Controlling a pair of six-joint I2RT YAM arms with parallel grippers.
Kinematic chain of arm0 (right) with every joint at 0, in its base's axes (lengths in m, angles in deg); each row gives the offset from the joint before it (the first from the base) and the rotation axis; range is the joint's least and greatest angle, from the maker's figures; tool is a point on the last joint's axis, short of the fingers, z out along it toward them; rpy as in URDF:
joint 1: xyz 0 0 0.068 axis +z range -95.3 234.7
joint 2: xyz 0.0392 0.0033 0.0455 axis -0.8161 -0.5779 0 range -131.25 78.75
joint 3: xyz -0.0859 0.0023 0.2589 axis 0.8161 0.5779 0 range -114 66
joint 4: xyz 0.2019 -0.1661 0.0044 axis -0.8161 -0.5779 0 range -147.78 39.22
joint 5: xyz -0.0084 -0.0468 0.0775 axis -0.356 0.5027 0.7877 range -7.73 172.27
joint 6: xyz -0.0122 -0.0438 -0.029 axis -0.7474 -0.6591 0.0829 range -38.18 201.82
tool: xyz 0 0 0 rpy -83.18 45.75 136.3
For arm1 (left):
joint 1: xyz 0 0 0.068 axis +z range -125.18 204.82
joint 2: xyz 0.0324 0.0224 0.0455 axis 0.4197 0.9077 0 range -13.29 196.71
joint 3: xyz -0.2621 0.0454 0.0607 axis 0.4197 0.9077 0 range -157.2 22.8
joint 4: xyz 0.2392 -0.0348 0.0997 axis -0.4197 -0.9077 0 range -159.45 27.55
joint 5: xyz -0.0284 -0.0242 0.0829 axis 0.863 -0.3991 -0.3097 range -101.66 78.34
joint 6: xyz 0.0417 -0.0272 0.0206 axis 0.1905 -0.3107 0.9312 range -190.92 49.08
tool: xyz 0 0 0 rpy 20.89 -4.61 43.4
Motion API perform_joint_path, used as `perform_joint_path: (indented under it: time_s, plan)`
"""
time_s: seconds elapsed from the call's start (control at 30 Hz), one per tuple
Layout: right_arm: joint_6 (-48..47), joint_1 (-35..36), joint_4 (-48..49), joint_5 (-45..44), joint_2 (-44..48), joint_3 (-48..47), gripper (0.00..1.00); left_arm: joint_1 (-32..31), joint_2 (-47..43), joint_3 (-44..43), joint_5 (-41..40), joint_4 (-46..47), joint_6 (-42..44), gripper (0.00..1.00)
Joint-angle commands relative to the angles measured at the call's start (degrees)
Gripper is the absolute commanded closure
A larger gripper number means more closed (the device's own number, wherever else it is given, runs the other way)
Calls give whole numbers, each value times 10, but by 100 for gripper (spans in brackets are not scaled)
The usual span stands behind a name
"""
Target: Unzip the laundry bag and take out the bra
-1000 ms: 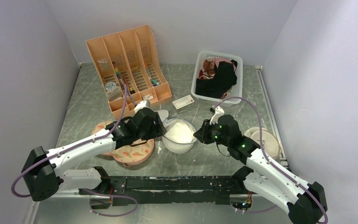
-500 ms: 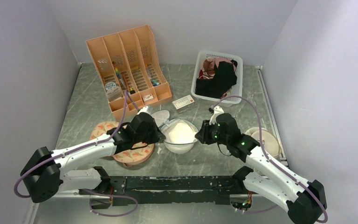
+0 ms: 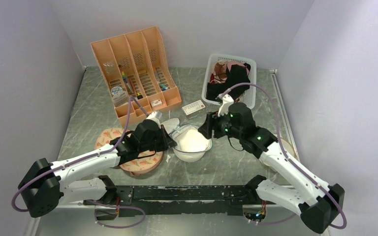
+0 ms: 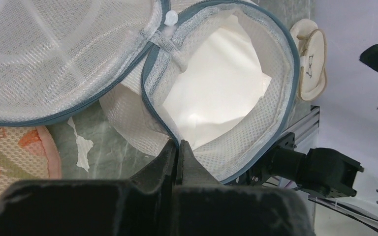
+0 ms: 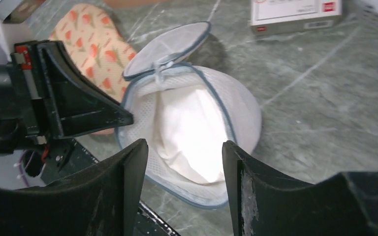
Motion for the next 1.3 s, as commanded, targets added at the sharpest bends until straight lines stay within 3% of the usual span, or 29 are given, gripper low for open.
perform_joint_path:
  time_s: [0.0, 0.27, 0.53, 0.93, 1.03, 1.27]
  plan:
    - [-33, 16, 21, 93, -51, -16, 43, 2, -14, -7, 12, 9, 16, 93]
    - [-40, 45, 21, 66, -140, -30, 37, 1, -31, 11, 22, 27, -4, 93]
    - [-44, 47, -11, -41, -202, -57, 28, 1, -27, 6, 29, 27, -5, 93]
    - [-25, 47, 35, -16, -232, -32, 24, 0, -32, 20, 41, 36, -16, 93]
    - [-12, 47, 61, 20, -235, -21, 27, 0, -28, 18, 47, 40, -16, 93]
    - [29, 47, 113, 65, -193, 9, 47, -1, -24, 11, 48, 40, -13, 93]
